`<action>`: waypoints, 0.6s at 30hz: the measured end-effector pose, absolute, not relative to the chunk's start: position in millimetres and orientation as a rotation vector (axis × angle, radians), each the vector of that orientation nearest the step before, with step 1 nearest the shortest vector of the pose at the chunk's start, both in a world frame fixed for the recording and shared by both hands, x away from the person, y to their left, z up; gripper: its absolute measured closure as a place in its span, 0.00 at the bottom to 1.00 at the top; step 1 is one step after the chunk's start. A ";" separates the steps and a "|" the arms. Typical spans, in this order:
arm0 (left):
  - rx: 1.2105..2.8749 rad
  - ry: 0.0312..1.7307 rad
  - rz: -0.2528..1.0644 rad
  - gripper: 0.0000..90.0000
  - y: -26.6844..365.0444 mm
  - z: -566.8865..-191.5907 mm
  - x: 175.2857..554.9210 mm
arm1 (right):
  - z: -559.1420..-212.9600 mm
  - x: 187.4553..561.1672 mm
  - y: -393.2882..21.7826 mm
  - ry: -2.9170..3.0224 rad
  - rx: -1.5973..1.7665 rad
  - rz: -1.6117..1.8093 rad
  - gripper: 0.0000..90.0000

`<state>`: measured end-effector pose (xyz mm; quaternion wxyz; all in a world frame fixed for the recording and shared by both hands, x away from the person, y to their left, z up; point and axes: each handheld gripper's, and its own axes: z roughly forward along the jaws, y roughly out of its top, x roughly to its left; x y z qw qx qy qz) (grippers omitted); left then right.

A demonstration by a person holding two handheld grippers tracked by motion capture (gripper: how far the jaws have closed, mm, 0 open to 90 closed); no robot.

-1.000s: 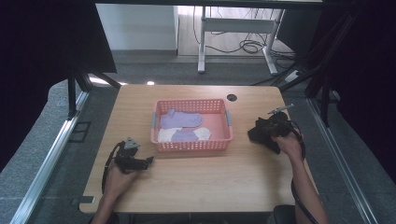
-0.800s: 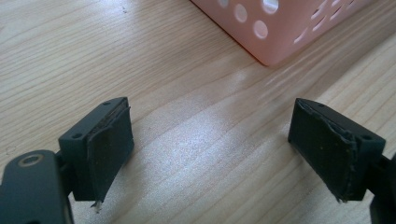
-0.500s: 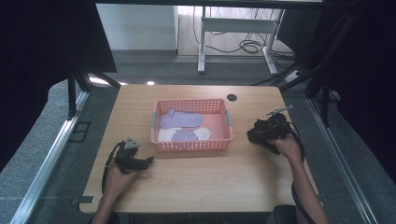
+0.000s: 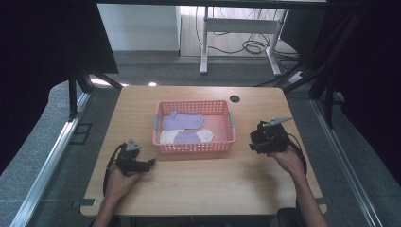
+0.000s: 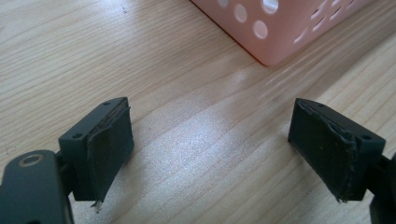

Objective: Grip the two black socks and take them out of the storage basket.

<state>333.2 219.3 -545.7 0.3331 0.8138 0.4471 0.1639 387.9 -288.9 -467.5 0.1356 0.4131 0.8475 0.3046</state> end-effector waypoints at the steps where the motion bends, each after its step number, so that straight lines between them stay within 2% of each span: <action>1: 2.125 1.168 0.428 0.15 219.2 -545.7 333.2 | -470.3 384.6 -286.7 2.457 1.182 0.886 0.16; 8: 2.118 1.172 0.429 0.15 218.8 -545.9 333.1 | -498.6 366.8 -275.6 2.479 1.156 0.892 0.11; 12: 2.125 1.169 0.429 0.15 219.2 -545.7 333.1 | -518.0 363.1 -269.4 2.531 1.116 0.772 0.10; 18: 2.124 1.170 0.429 0.15 219.1 -545.7 333.1 | -526.0 361.4 -265.1 2.556 1.113 0.750 0.09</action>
